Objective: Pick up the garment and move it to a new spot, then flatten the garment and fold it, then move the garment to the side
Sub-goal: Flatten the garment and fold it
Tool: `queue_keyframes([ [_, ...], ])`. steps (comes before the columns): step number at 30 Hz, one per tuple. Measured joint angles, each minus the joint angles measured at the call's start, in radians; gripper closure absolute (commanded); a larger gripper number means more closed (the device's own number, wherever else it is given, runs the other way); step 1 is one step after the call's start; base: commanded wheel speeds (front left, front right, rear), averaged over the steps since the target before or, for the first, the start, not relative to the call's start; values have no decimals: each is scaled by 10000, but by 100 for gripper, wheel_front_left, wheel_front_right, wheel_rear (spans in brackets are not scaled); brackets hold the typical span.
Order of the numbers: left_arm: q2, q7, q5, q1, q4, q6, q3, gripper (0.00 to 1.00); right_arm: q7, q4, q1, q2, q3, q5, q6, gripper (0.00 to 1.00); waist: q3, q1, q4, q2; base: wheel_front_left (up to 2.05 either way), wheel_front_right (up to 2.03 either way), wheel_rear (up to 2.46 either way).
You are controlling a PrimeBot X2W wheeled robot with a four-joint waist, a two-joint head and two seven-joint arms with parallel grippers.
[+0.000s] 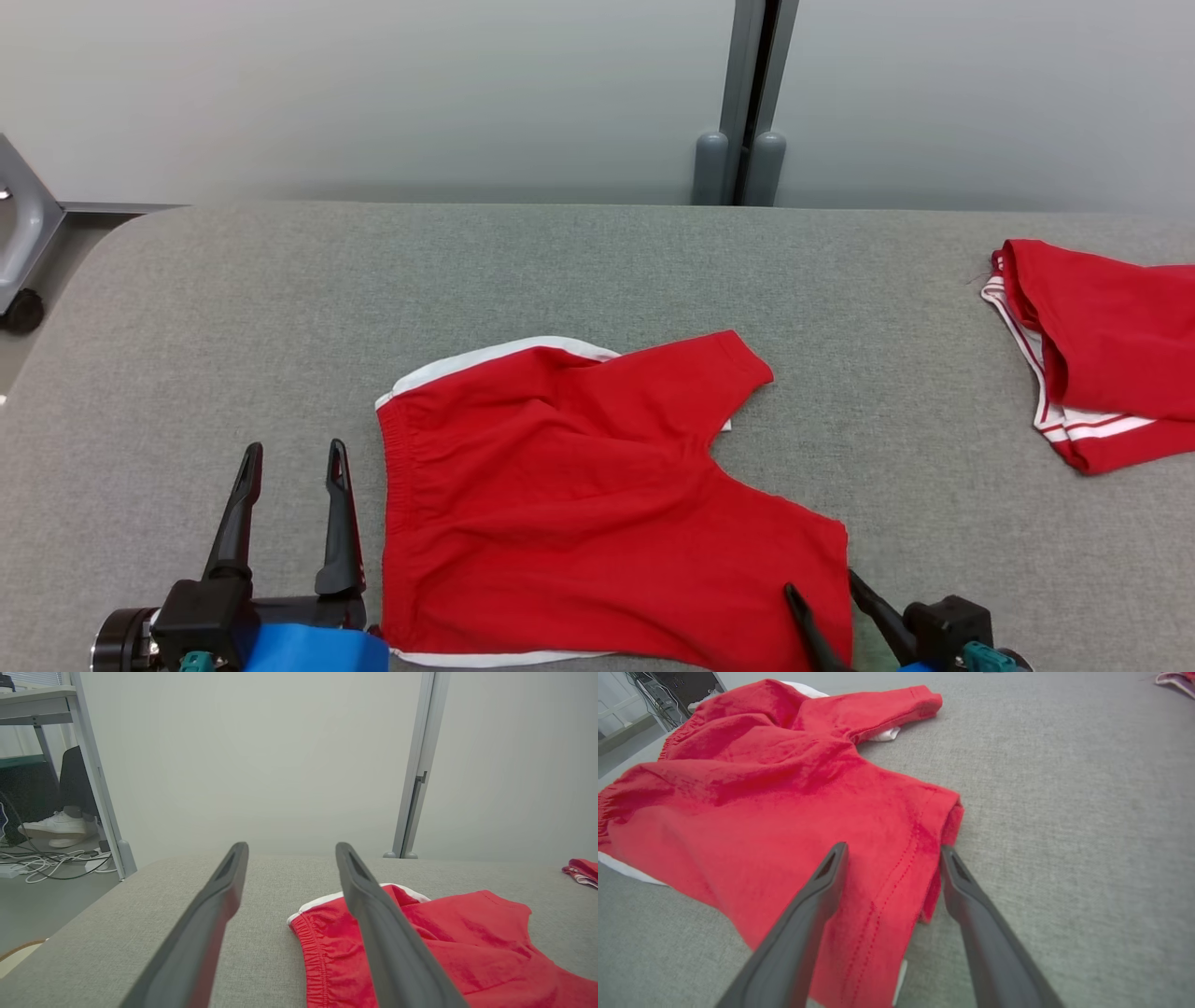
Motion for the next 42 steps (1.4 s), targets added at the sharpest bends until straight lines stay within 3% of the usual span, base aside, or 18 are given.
queue_keyframes([
  [5,0,0,10,7,19,0,-29,0,0,407,-375,-58,364,190,0,0,19,0,93,0,0,0,0],
  [6,2,0,10,10,21,0,-29,0,2,466,-453,-58,426,242,0,19,29,0,104,0,0,0,0],
  [7,2,0,10,10,25,0,-29,0,2,497,-514,-61,470,267,0,56,37,0,111,0,0,0,0],
  [8,2,0,10,10,33,0,-27,0,0,525,-581,-59,499,318,0,100,43,0,113,0,0,0,0],
  [12,0,0,10,11,82,-2,-56,0,2,587,-755,-73,765,389,0,100,57,0,129,0,0,0,0],
  [17,0,0,6,11,107,-31,-48,0,2,-299,-787,-163,698,403,0,100,129,0,123,0,0,0,0],
  [26,-2,0,-75,-145,150,-31,-198,0,2,-815,-1551,-713,502,389,0,100,450,0,56,0,0,0,0],
  [40,-2,0,-180,-445,201,107,-548,0,2,1873,-3873,-953,602,403,0,98,861,2,515,1,0,0,0],
  [41,-2,0,-180,-445,201,115,-550,0,0,1958,-3944,-924,593,416,0,68,859,1,514,1,0,0,0],
  [42,-2,0,-180,-445,201,119,-548,0,0,2071,-3988,-890,579,460,0,0,852,1,503,0,0,0,0],
])
